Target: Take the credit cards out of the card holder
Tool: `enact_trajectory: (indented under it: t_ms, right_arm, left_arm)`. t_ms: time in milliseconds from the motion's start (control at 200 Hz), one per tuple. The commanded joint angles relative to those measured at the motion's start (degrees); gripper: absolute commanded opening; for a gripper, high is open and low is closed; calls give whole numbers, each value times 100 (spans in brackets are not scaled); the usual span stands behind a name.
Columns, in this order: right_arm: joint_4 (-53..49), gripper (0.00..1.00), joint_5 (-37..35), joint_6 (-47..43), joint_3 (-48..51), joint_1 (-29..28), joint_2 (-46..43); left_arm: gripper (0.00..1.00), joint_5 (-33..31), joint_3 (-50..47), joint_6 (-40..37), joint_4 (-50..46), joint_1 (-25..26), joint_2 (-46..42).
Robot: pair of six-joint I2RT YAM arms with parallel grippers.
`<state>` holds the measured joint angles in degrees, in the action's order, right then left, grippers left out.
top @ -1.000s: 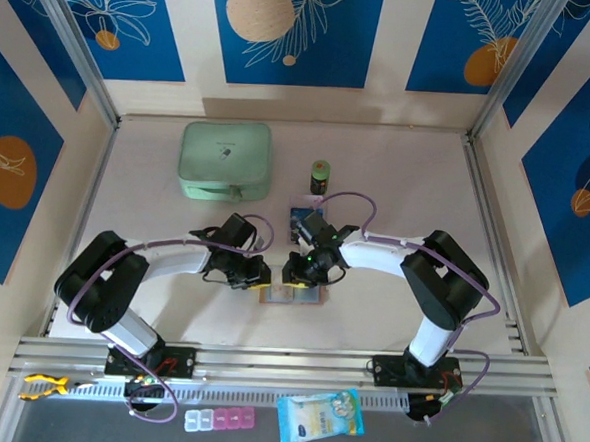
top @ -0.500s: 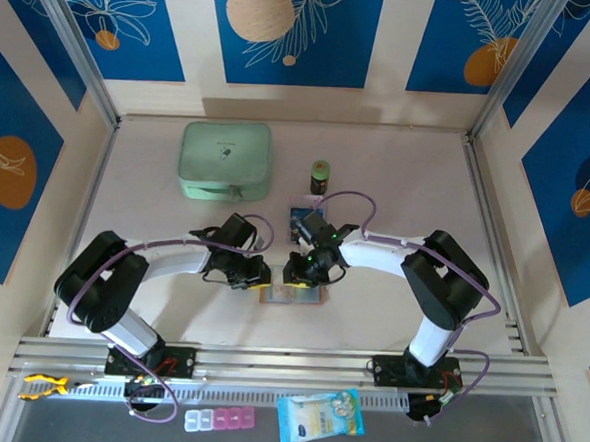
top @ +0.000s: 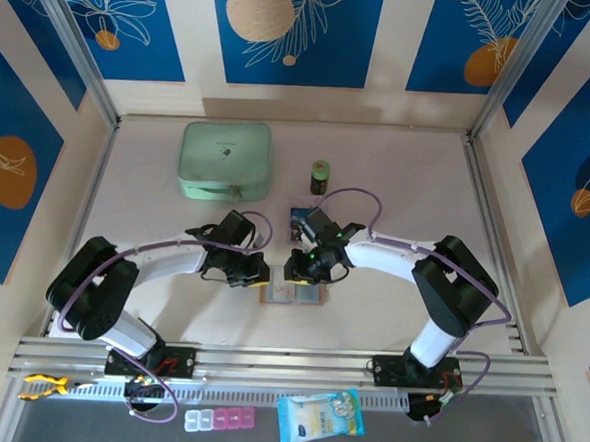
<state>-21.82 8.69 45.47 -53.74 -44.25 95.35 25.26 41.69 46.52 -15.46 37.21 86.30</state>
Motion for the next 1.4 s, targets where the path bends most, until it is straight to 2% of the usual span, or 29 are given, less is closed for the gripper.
enact_trajectory:
  t_ms: [0,460,860,1395]
  right_arm:
    - [24,26,133,59,133,65,-151]
    - [63,26,151,86,308,167,-212]
    - [217,27,239,115,425,189,-80]
    - [1131,26,869,447,759,278,24]
  left_arm:
    - [8,114,129,74,36,127,46]
    - [1,89,122,182,239,324,433]
    - [0,-62,3,186,127,328,599]
    - [0,-65,14,162,70,327,667]
